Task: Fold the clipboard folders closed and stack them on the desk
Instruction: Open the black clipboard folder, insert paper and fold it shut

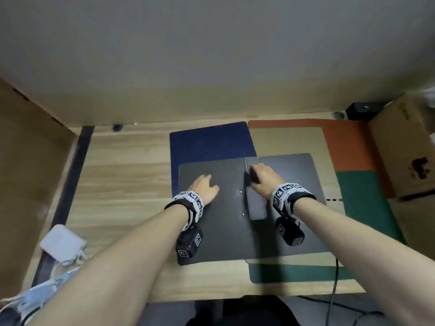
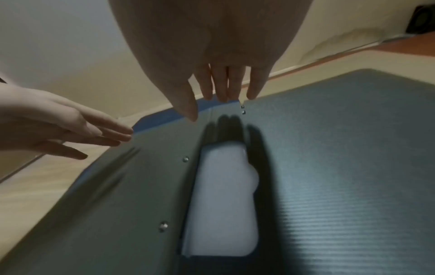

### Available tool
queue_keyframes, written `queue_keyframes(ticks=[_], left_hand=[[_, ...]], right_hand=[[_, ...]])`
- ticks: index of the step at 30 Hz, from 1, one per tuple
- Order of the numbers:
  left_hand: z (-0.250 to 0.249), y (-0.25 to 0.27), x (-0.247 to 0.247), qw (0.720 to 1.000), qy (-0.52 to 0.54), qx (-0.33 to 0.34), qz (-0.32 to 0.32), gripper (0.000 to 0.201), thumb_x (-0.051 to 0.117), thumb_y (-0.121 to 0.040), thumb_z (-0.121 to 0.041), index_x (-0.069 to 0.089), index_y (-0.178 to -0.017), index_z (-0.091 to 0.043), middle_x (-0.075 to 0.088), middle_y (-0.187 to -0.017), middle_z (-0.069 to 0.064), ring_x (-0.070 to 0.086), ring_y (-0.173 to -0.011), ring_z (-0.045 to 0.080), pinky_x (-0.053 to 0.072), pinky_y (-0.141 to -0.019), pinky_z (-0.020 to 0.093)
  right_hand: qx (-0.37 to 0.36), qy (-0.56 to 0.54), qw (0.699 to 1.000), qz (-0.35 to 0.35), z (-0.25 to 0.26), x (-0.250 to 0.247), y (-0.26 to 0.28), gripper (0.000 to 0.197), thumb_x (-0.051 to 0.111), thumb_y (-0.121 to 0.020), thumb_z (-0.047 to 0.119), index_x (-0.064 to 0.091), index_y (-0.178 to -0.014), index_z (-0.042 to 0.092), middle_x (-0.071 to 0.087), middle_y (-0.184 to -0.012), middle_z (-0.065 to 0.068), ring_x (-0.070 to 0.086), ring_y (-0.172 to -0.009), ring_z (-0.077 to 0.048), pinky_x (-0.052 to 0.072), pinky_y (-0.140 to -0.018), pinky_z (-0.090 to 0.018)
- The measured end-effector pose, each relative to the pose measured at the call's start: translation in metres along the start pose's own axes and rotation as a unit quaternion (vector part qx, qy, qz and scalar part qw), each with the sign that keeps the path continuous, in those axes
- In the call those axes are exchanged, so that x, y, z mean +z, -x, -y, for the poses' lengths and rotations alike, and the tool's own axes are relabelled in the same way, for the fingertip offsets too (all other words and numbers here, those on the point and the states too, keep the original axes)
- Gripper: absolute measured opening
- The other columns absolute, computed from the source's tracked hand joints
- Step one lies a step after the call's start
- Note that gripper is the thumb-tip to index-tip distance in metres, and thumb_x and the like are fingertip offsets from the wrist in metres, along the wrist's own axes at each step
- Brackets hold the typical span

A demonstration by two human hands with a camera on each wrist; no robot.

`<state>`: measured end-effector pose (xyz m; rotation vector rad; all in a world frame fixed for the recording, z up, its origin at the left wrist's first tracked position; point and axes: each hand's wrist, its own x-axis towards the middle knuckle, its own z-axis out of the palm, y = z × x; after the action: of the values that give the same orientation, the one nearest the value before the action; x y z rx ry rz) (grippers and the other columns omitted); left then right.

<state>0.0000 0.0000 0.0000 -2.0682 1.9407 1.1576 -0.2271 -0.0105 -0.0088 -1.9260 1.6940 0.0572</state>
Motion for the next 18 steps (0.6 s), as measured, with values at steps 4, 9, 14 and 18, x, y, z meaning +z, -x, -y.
queue_keyframes(ticks=[4,9,14,18], left_hand=[[0.019,-0.001,0.012,0.999,-0.002,-0.025,-0.021,0.065,0.048,-0.093,-0.029,0.026,-0.152,-0.014,0.015,-0.164,0.005,0.016,-0.151,0.023,0.022,-0.120,0.039],[0.046,0.005,0.023,0.997,0.018,-0.022,-0.077,0.061,0.050,-0.092,-0.018,0.033,-0.150,-0.011,0.015,-0.164,-0.001,0.020,-0.149,0.020,0.027,-0.118,0.039],[0.057,-0.001,0.020,0.996,0.004,-0.004,-0.084,0.061,0.051,-0.091,-0.015,0.034,-0.149,-0.010,0.013,-0.164,0.001,0.017,-0.150,0.020,0.026,-0.119,0.034],[0.066,-0.005,0.010,0.995,0.012,-0.016,-0.096,0.059,0.051,-0.090,-0.013,0.039,-0.147,-0.010,0.018,-0.163,0.003,0.020,-0.149,0.020,0.024,-0.119,0.032]], right_hand=[[-0.038,0.032,0.999,-0.023,-0.013,0.010,-0.019,0.079,0.068,-0.076,0.019,0.030,-0.145,0.009,0.029,-0.154,-0.010,0.032,-0.140,-0.031,0.036,-0.111,-0.042],[-0.056,0.081,0.995,0.035,-0.023,0.010,-0.048,0.104,0.079,-0.073,0.032,0.014,-0.153,0.015,0.013,-0.162,-0.005,0.013,-0.149,-0.024,0.017,-0.118,-0.045],[-0.104,0.080,0.991,0.013,-0.026,0.004,-0.071,0.109,0.080,-0.066,0.048,0.018,-0.151,0.018,0.026,-0.158,-0.005,0.024,-0.144,-0.022,0.016,-0.119,-0.044],[-0.073,0.085,0.994,0.015,-0.012,0.001,-0.088,0.104,0.081,-0.068,0.043,0.022,-0.150,0.016,0.021,-0.160,-0.004,0.022,-0.146,-0.025,0.017,-0.119,-0.044]])
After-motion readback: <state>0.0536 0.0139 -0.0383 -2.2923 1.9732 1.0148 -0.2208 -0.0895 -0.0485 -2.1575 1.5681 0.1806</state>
